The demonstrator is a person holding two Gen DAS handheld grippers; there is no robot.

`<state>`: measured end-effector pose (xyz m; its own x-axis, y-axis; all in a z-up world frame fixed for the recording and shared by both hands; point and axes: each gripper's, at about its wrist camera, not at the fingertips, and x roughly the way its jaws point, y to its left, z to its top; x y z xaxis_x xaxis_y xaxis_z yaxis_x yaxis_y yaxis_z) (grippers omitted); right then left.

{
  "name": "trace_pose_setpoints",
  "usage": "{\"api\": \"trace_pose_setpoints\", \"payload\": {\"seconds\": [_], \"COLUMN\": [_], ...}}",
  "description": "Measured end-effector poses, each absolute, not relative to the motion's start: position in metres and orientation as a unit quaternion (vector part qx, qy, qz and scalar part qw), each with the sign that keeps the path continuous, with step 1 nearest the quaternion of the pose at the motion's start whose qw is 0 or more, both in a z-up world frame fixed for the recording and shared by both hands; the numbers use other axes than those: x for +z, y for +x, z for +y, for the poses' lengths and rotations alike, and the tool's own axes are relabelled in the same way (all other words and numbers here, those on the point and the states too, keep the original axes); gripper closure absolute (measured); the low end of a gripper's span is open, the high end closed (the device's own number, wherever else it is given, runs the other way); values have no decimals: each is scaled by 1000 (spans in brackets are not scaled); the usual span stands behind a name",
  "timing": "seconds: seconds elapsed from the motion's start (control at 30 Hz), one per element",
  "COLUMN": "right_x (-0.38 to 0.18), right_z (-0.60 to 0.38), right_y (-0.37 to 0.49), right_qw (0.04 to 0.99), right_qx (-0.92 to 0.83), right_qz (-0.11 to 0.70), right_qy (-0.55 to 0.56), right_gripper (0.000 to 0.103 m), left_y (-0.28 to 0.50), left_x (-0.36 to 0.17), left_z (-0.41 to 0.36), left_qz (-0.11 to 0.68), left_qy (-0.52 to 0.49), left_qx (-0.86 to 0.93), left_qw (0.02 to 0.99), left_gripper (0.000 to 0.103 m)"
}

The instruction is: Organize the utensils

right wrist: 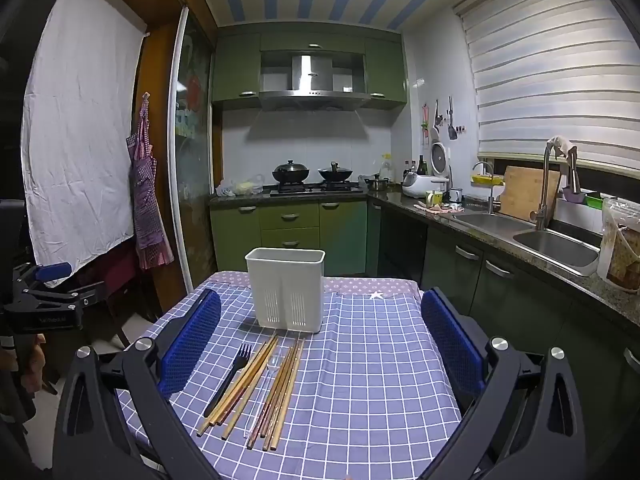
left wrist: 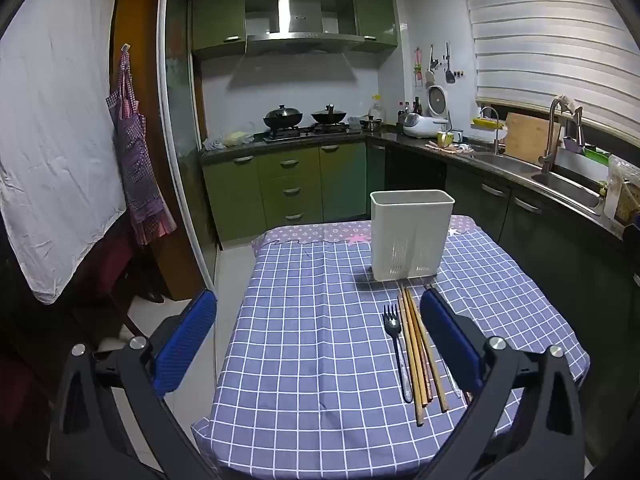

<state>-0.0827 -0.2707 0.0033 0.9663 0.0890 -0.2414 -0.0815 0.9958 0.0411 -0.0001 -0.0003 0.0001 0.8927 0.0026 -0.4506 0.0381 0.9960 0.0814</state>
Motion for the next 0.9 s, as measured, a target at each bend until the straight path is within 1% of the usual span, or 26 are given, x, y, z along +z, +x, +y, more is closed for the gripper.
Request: {"api": "trace_pose_setpoints", "payload": {"seconds": [0.9], "right_x": [-7], "right_z": [-271], "right_y": [-77], "right_qw": [991], "right_qx": [44], "right_qz": [129], "right_qy": [11], "right_gripper": [4], "left_y": [2], "left_x": [-6], "left_z": [4], "left_qz": [236], "left_qy": [30], "left_qx": [-14], "left_qw": [971], "left_gripper": [6]}}
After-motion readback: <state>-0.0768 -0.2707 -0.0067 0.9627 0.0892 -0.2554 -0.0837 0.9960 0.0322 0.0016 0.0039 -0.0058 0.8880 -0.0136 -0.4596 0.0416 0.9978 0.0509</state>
